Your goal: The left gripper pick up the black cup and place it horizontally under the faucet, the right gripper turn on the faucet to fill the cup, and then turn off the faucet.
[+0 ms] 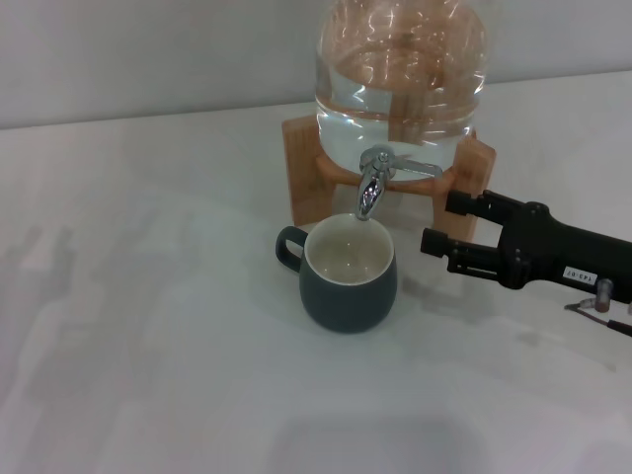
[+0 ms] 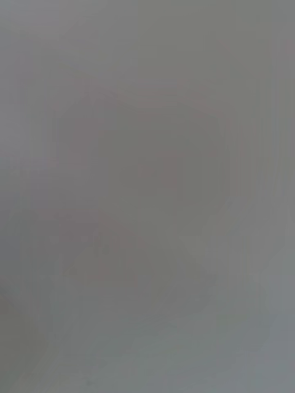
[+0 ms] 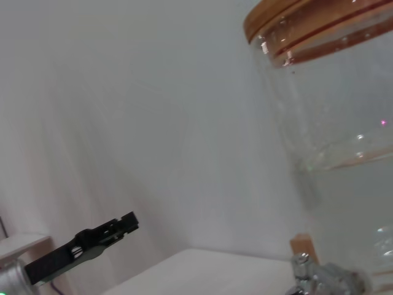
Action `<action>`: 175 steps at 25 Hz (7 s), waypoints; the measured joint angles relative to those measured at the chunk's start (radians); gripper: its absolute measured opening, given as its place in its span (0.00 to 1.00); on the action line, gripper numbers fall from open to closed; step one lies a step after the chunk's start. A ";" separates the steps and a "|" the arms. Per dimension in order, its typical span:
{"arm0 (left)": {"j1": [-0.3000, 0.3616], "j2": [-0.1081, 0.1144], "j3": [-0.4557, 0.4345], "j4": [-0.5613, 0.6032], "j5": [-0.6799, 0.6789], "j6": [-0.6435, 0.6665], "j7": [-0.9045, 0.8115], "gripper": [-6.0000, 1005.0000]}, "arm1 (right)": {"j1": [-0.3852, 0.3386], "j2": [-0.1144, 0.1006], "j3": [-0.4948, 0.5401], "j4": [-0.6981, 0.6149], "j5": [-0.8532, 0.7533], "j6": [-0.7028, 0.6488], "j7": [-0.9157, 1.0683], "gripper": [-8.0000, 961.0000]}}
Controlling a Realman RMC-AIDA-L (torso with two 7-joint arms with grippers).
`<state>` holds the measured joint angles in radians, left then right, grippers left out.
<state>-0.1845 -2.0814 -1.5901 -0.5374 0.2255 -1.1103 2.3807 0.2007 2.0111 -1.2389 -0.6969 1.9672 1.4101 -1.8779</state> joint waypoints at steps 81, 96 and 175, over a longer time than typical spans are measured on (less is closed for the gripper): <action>-0.027 0.003 -0.007 0.053 0.001 -0.004 0.000 0.40 | -0.009 -0.009 0.035 -0.001 0.042 0.085 0.007 0.88; -0.027 0.003 -0.007 0.054 0.001 -0.003 0.000 0.40 | 0.021 -0.002 -0.044 -0.008 0.046 0.031 0.008 0.88; -0.047 0.005 0.002 0.063 0.002 -0.005 -0.002 0.40 | 0.042 0.001 -0.101 -0.001 0.073 0.058 0.002 0.88</action>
<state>-0.2313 -2.0768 -1.5878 -0.4740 0.2270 -1.1153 2.3791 0.2424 2.0121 -1.3397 -0.6980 2.0402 1.4676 -1.8756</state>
